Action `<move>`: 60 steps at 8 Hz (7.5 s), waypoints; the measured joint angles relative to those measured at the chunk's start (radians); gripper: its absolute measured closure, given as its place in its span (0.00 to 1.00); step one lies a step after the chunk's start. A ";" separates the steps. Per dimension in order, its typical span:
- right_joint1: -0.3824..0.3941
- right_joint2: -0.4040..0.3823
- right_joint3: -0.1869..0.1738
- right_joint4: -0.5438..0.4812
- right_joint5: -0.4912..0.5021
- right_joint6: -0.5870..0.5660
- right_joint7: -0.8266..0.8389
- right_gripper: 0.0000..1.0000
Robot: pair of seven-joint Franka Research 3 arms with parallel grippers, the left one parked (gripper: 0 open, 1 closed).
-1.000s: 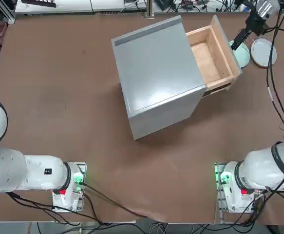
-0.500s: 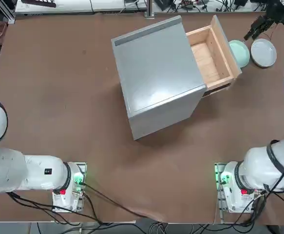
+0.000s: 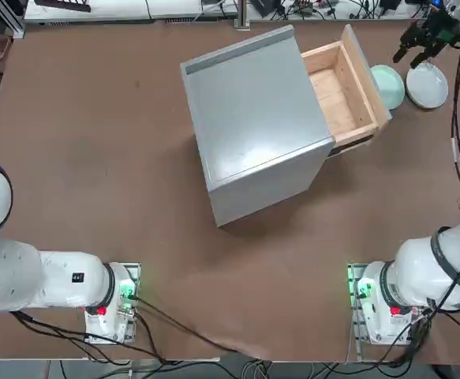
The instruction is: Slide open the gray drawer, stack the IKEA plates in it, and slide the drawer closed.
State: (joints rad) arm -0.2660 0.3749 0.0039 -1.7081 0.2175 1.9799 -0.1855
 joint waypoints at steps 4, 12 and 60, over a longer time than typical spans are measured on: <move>-0.027 0.095 -0.033 -0.049 -0.011 0.155 0.183 0.10; -0.076 0.243 -0.034 -0.051 -0.011 0.360 0.291 0.17; 0.177 -0.282 -0.028 -0.009 -0.217 -0.242 0.060 0.00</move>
State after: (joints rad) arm -0.0887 0.0927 -0.0238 -1.7173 0.0009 1.7381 -0.1255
